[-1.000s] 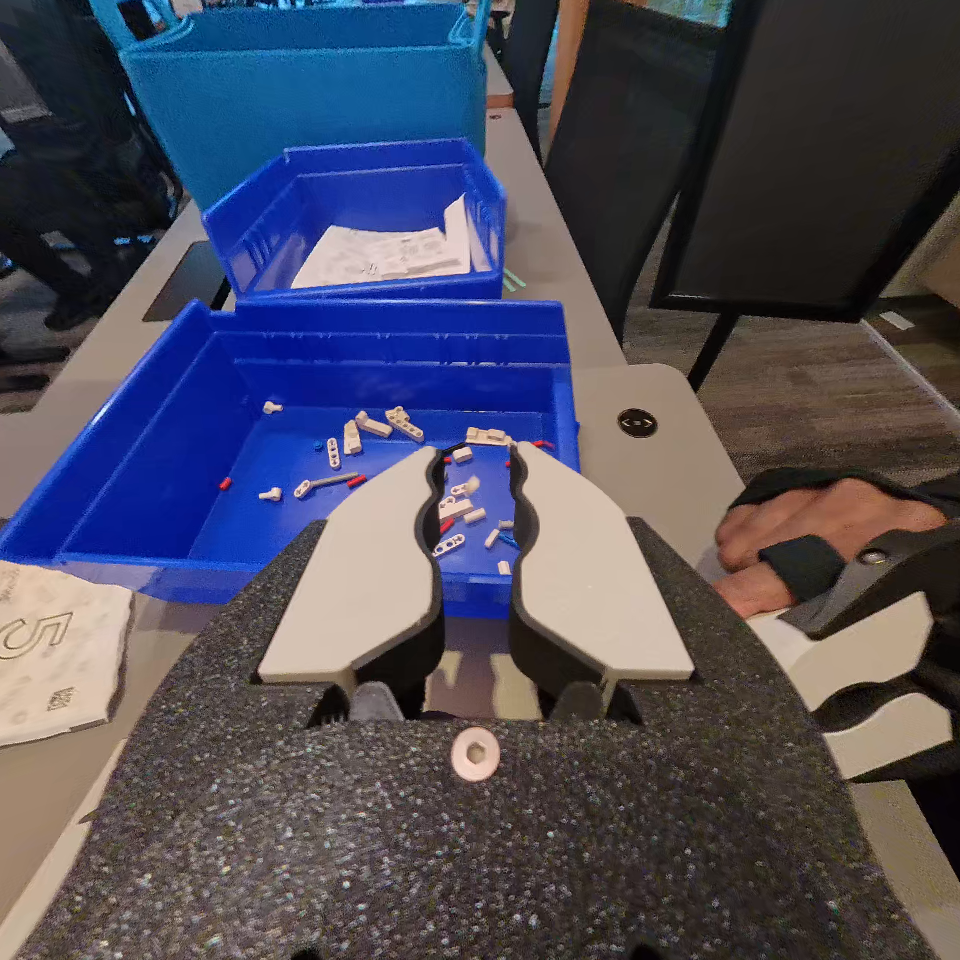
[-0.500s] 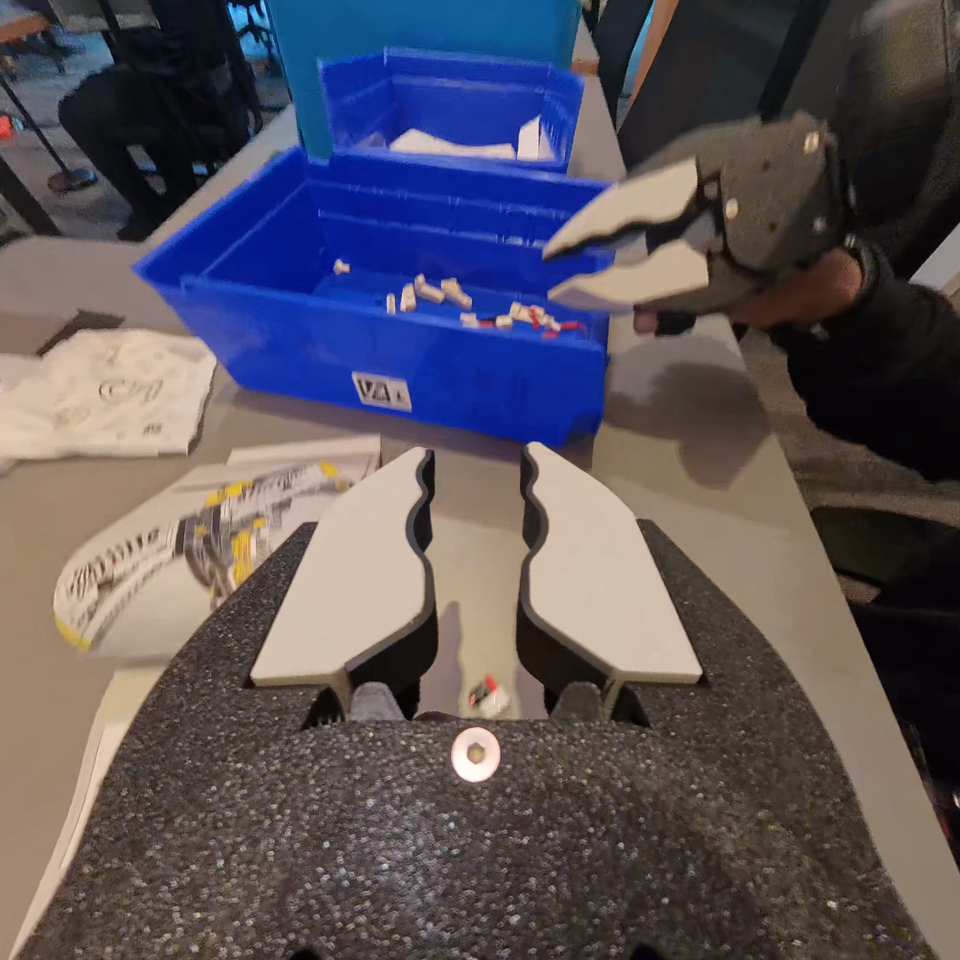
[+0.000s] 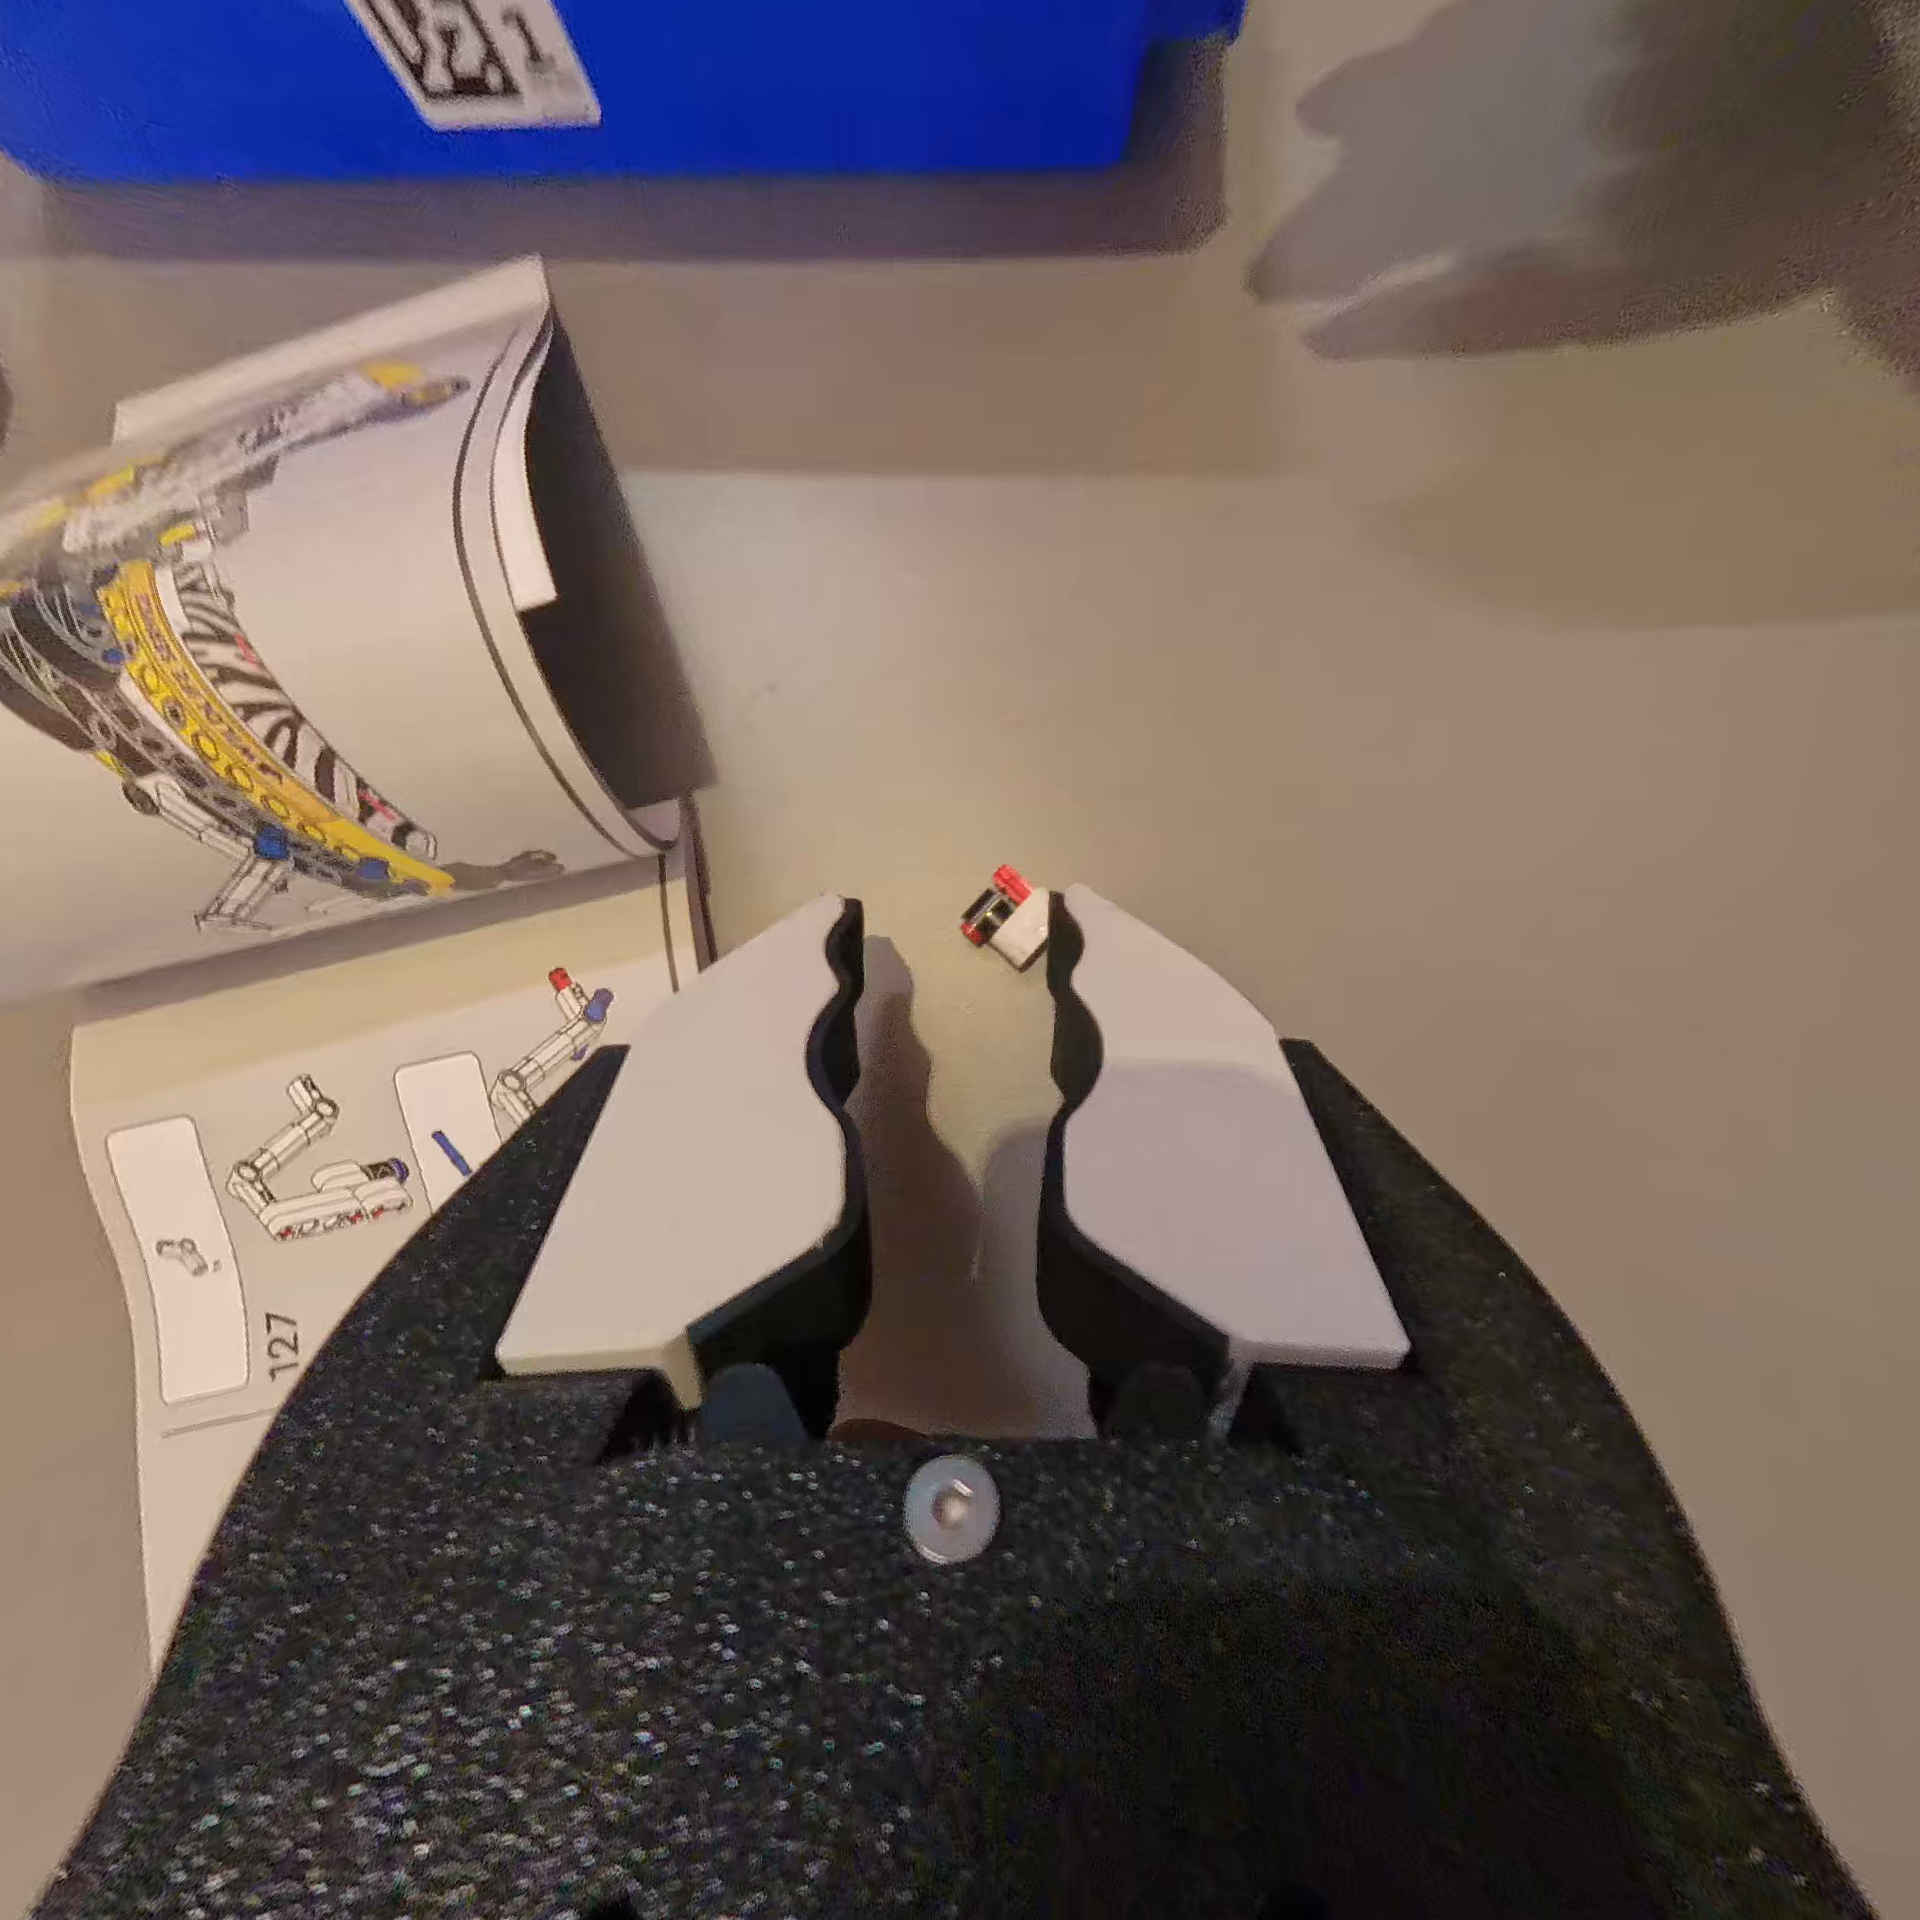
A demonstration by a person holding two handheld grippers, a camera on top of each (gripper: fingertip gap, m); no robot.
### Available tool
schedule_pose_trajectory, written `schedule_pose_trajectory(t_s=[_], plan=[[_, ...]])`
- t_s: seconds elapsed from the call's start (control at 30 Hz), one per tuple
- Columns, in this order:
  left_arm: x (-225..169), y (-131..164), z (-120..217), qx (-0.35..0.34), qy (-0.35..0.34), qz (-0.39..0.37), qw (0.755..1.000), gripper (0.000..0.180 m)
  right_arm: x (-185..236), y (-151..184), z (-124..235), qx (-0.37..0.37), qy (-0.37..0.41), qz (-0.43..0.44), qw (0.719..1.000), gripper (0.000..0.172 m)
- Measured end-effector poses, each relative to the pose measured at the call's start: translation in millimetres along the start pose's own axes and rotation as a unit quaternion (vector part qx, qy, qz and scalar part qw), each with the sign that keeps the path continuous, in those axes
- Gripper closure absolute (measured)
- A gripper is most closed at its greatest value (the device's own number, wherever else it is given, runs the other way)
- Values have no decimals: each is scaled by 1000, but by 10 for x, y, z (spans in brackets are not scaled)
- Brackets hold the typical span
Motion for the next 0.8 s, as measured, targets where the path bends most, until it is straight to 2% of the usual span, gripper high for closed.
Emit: schedule_pose_trajectory(t_s=[0.13, 0.43, 0.6, 0.63, 0.8], plan=[[-9, 79, -28, 46, -38, 54, 997, 146, 312, -92, -212, -13, -43, 1, 999, 155], [-134, 60, -45, 24, -121, 144, 982, 151, 569, -92, -565, -25, -70, -16, 997, 156], [-124, 102, -139, 30, -126, 141, 981, 154, 638, -62, -681, -22, -84, -7, 996, 156], [-131, 92, -153, 26, -125, 134, 983, 159, 649, -60, -696, -22, -89, -4, 996, 156], [-231, 48, -179, 9, -91, 80, 993, 161, 713, -28, -774, -22, -115, 37, 992, 156]])
Point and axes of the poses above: each gripper's, where its closed fingertips meet, z back along the fingers, y out of its underside, x = y × z across the jaws, the point moved 1 cm from there along z, back along the fingers, and after that the axes turned 8 degrees about -x, right-handed, at the moved point
